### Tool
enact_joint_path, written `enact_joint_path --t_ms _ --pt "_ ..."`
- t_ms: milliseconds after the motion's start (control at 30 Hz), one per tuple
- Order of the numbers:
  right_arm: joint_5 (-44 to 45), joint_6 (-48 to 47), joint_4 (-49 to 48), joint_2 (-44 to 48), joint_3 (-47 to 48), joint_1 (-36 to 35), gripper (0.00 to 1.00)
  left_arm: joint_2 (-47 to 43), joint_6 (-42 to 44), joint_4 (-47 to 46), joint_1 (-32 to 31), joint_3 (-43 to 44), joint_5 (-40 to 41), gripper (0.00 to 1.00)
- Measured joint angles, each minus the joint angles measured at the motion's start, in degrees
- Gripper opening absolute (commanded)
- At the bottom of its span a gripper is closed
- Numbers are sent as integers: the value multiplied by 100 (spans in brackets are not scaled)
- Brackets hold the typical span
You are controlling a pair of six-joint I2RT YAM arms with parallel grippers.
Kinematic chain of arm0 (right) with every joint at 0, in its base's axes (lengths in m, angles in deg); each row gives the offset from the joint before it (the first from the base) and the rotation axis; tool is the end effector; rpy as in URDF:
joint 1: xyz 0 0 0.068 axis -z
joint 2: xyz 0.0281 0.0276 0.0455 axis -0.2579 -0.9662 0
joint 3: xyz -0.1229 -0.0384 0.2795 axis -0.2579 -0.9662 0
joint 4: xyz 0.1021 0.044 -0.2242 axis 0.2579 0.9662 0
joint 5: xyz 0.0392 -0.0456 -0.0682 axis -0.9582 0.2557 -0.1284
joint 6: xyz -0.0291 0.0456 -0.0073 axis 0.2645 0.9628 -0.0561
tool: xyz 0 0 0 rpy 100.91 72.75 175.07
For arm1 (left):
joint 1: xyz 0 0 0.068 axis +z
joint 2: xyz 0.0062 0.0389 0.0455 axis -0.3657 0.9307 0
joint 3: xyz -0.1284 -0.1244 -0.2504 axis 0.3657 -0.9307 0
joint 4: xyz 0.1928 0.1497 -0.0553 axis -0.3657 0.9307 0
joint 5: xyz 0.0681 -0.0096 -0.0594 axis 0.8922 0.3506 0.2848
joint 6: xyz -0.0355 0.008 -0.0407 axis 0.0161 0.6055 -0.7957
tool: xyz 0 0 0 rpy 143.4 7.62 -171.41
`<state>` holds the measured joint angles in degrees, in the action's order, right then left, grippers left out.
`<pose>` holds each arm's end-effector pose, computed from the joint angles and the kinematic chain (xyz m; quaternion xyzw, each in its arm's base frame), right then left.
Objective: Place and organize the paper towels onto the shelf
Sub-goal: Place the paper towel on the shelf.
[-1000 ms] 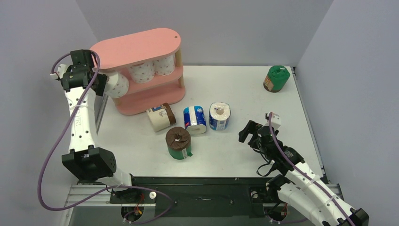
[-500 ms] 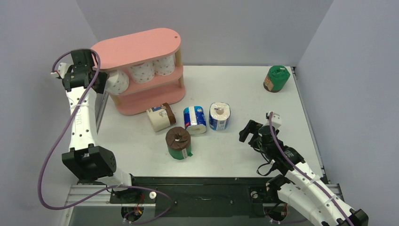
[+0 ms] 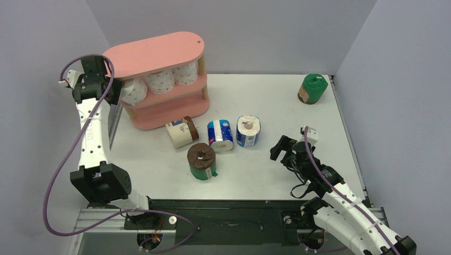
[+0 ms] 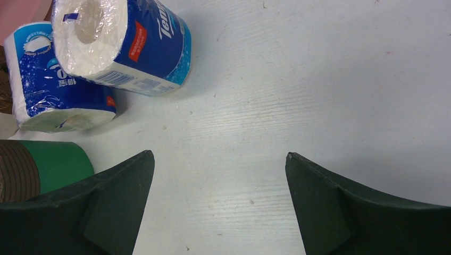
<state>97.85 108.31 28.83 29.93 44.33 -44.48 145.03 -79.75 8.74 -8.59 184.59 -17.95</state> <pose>0.1021 0.0497 0.2582 0.1445 0.8807 0.1908 0.4087 0.2979 0.0784 0.4458 -0.6093 0.6740 -0.0584 0.4136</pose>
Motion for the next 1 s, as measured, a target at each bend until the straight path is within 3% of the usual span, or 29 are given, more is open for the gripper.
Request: enact_joint_path --t_ms 233,1000 --pt "-2 0 0 0 0 26 89 0 4 -146 0 -37 -20 50" --pt "-50 -2 2 72 0 26 89 -282 11 -186 7 -345 -15 71"
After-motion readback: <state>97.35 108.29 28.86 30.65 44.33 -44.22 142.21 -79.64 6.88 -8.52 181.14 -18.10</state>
